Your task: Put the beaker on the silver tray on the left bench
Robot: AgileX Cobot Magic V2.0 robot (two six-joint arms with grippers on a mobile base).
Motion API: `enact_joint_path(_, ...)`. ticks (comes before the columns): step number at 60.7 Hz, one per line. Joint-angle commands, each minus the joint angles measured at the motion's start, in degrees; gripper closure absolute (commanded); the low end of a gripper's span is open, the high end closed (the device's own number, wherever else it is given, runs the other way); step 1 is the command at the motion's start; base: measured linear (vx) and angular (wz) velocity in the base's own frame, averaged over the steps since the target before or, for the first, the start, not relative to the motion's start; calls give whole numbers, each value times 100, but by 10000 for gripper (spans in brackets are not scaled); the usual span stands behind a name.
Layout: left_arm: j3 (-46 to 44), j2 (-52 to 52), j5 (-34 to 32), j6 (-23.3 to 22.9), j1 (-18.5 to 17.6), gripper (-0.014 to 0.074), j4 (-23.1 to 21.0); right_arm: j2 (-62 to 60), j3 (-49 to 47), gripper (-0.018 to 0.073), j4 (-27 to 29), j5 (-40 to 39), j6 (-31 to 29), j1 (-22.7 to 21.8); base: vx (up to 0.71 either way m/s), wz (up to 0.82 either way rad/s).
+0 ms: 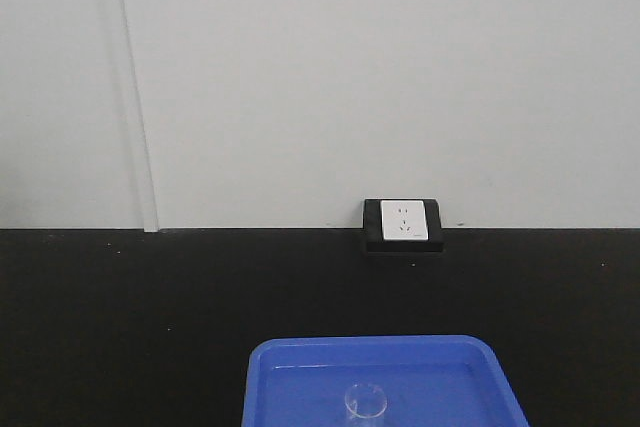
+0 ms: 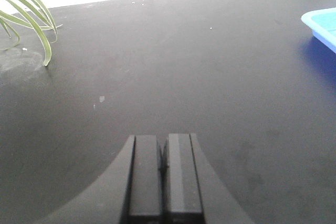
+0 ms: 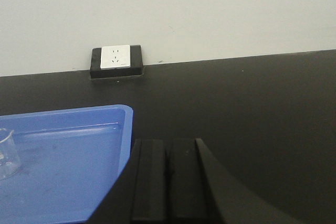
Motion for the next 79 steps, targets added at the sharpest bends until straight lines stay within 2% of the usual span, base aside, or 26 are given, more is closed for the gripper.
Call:
enact_joint_path(1, 120, -48, -422, -10, -31, 595, -15, -64, 31, 571, -25, -489, -15, -35, 0, 0)
enact_joint_path(58, 120, -48, -425, -10, -31, 595, -15, -64, 31, 571, -189, -580, -41, -35, 0, 0)
enact_joint_path(67, 120, -48, -425, -10, -31, 595, -15, -64, 31, 571, -175, -1112, -41, -35, 0, 0)
enact_joint_path(75, 120, -48, -425, -10, -31, 595, -15, -64, -11, 571, -168, -2028, 41, -30, 0, 0)
enact_joint_path(79, 120, -48, -425, -10, -31, 595, -15, -64, -251, 571, -174, -2069, 140, -30, 0, 0)
